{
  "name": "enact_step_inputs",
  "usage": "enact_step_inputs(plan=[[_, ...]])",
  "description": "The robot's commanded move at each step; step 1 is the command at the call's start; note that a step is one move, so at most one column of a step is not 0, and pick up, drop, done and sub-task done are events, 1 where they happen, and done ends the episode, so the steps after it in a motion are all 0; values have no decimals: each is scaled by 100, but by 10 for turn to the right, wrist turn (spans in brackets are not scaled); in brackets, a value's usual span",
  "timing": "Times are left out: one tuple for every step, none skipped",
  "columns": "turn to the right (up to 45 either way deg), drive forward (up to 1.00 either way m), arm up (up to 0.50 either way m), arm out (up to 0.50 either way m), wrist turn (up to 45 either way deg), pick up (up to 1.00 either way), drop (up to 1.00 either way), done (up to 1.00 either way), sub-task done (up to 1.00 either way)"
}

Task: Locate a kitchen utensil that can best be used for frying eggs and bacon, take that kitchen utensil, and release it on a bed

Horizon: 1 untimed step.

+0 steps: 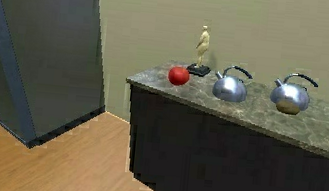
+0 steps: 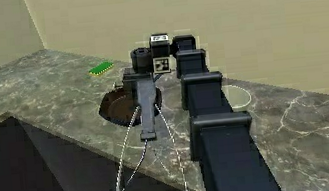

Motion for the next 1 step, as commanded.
enact_step_inputs(plan=[[0,0,0,0,450,0,0,0,0]])
